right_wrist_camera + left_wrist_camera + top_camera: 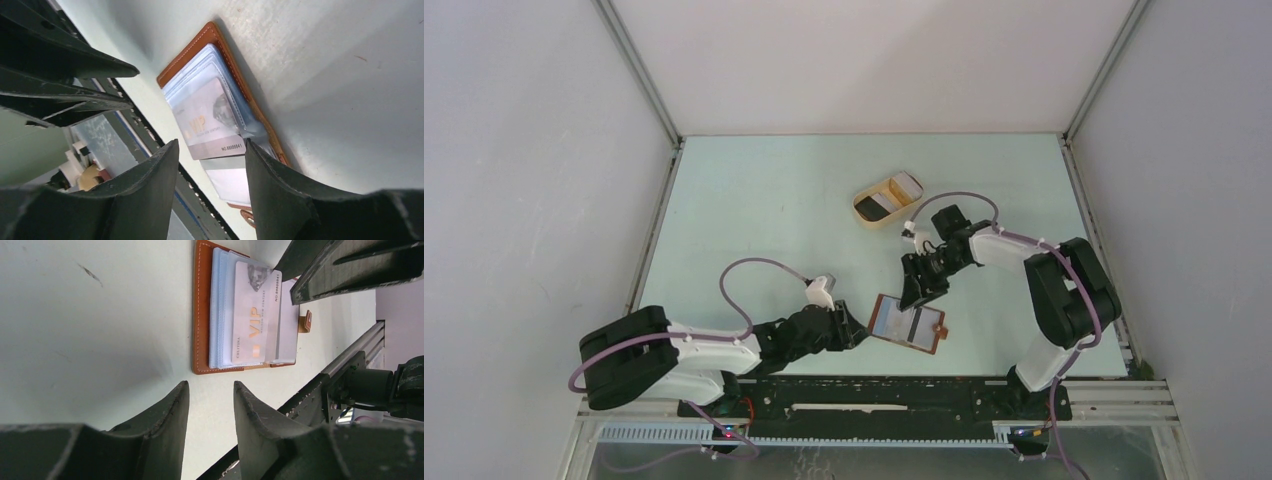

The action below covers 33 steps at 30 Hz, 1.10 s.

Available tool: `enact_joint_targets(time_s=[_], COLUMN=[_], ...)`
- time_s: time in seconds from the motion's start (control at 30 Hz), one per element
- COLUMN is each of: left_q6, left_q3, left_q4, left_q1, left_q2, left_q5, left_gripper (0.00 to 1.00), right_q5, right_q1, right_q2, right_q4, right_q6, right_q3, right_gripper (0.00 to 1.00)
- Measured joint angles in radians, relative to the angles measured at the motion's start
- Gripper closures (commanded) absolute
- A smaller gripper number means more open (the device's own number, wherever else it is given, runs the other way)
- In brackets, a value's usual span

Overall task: Put the credit cards into the card holder
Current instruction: Insert the credit card into the card holder.

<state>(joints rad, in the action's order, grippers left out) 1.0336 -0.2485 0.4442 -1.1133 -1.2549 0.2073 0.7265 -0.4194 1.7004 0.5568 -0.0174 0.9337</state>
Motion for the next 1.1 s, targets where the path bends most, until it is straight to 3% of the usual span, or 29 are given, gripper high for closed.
enact_joint_targets(time_s=[0.33, 0.4, 0.53, 0.63, 0.83, 1.1], left_q6=[-0.014, -0.015, -0.023, -0.031, -0.061, -0.101], left_q3=[0.0, 0.0, 0.0, 0.0, 0.0, -0.003], left_q4=[0.003, 0.003, 0.003, 0.003, 0.003, 0.003], left_q1=[0.0, 0.0, 0.0, 0.0, 0.0, 0.003], left_q2=[0.004, 0.004, 0.004, 0.003, 0.003, -0.016], left_q5=[0.001, 0.001, 0.004, 0.011, 0.033, 0.053], left_gripper=[0.57, 0.57, 0.58, 0.59, 0.6, 0.61], right_q5=[0.1, 0.098, 0.097, 0.096, 0.084, 0.076], right_q1=[0.079, 0.094, 0.106, 0.1, 0.063, 0.043], right_q2=[0.03, 0.029, 0.005, -0.037, -0.062, 0.039], right_q4=[0.05, 0.055, 0.069, 0.082, 0.111, 0.15], right_q6=[-0.001, -0.005, -0.056, -0.114, -0.187, -0.2], right_q3=[0.029, 0.029, 0.029, 0.029, 0.048, 0.069], right_gripper=[0.51, 0.59, 0.84, 0.88, 0.87, 0.62])
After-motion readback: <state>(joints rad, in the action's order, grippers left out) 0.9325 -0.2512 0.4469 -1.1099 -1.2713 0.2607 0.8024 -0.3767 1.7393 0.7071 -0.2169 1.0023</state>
